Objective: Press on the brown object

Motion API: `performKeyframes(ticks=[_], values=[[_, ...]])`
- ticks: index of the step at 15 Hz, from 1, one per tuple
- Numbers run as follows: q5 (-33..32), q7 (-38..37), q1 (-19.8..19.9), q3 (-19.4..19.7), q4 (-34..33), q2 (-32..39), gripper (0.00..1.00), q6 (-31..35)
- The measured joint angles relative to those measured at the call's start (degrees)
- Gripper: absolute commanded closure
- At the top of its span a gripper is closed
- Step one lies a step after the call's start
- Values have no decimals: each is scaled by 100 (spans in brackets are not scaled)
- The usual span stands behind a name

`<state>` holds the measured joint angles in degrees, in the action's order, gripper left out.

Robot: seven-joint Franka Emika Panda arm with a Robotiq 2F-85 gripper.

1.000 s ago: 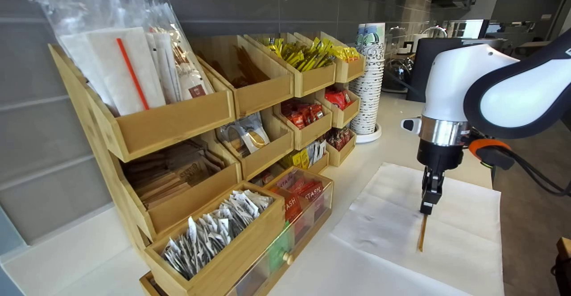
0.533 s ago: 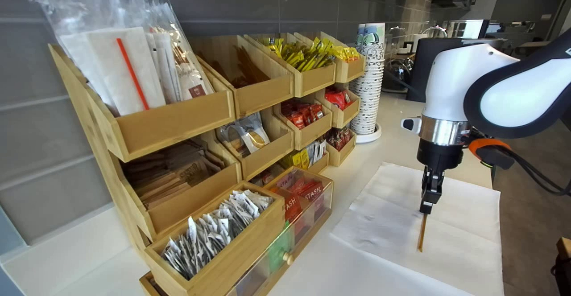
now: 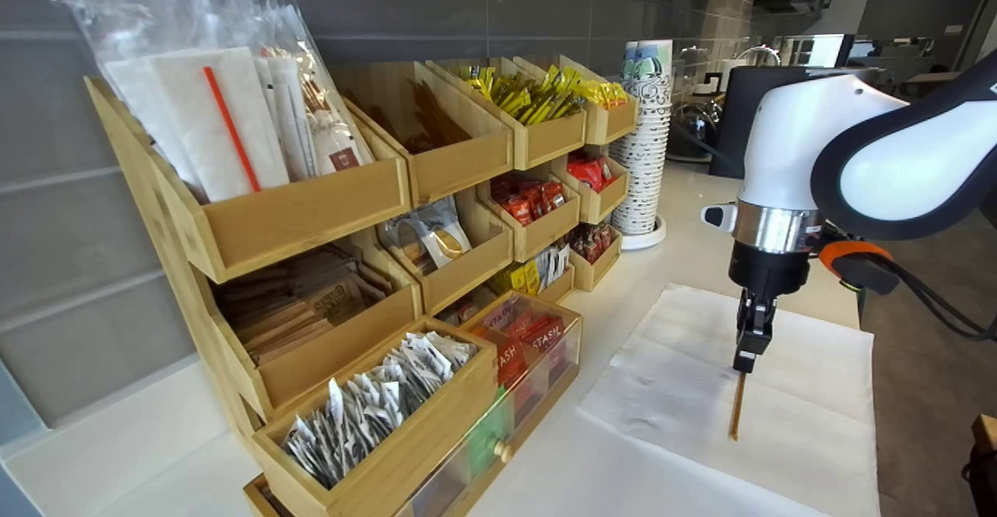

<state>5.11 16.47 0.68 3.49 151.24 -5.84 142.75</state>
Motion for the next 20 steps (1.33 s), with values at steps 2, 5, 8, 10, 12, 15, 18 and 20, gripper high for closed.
performKeyframes(ticks=[2, 5, 8, 10, 12, 15, 18, 20], values=[[-2, 0, 11, 10, 0, 0, 100, 0], [-11, 0, 43, 30, 0, 0, 100, 0], [-11, 0, 71, 39, 3, -11, 100, 10], [-11, 0, 70, 41, 10, -39, 100, 11], [-11, 0, 70, 41, 14, -81, 100, 11], [-33, -1, 71, 41, 23, -116, 100, 9], [-50, -2, 73, 42, 42, -113, 100, 7], [-64, -3, 76, 45, 49, -110, 100, 7]])
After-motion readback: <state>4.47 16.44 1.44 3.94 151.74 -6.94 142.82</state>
